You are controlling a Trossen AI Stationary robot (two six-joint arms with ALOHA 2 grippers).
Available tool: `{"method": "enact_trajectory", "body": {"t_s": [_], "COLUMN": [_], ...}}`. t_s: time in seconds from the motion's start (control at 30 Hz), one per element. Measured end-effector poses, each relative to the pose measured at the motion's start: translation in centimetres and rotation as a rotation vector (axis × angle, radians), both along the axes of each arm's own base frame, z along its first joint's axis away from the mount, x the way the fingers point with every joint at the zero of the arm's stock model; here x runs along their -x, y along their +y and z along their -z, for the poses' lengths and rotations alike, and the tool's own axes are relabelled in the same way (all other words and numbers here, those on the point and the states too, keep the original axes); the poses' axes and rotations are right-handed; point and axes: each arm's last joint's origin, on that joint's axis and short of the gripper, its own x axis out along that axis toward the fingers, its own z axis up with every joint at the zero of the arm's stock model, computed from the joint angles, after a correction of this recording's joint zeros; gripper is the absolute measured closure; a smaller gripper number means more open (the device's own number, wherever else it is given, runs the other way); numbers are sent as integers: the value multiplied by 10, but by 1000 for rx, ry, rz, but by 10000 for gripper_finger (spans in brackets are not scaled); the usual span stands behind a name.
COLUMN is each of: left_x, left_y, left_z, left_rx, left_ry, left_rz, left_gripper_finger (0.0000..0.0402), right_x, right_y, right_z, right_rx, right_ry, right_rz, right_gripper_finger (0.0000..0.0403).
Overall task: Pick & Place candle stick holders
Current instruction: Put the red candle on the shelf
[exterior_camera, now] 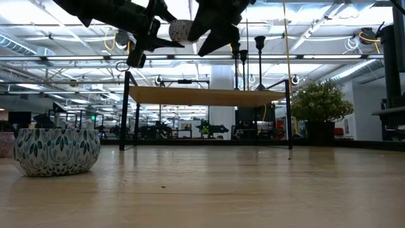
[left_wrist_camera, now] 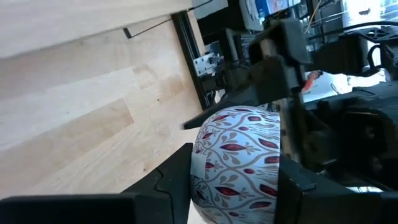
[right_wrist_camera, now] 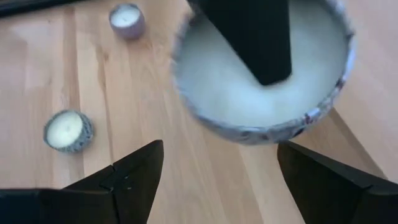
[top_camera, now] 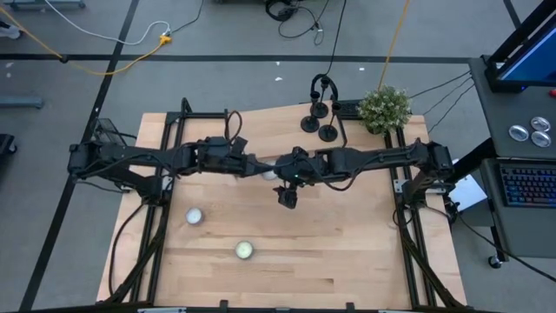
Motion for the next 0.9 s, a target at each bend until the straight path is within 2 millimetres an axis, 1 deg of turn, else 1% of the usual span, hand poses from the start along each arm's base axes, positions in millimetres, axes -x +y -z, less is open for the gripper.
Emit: {"method": "enact_trajectory", "body": {"t_s": [0.1, 0.2, 0.33, 0.43, 0.57, 0.73, 0.9], "left_x": [3, 6, 14, 21, 31, 33, 33], "left_y": [9, 23, 48, 70, 91, 101, 108], "left_z": [4, 7, 9, 9, 8, -1, -13], "left_rx": [9, -2, -30, -42, -28, -35, -84], "left_ry": [41, 83, 103, 103, 93, -9, -130], "left_rz": [-19, -53, -116, -185, -237, -251, -251], "left_gripper_finger": [236, 233, 244, 251, 248, 239, 252], "right_x": [2, 9, 14, 14, 15, 15, 15], "right_y": [0, -1, -1, -1, 1, 4, 4], "right_z": [-4, -9, -11, -13, -13, -12, -13], "right_rx": [1, 3, 3, 0, -4, -4, -6], "right_ry": [-7, 3, 22, 7, 19, 22, 20], "right_rz": [1, 2, 5, 5, 6, -3, 1], "right_gripper_finger": [98, 101, 104, 104, 105, 106, 110]}}
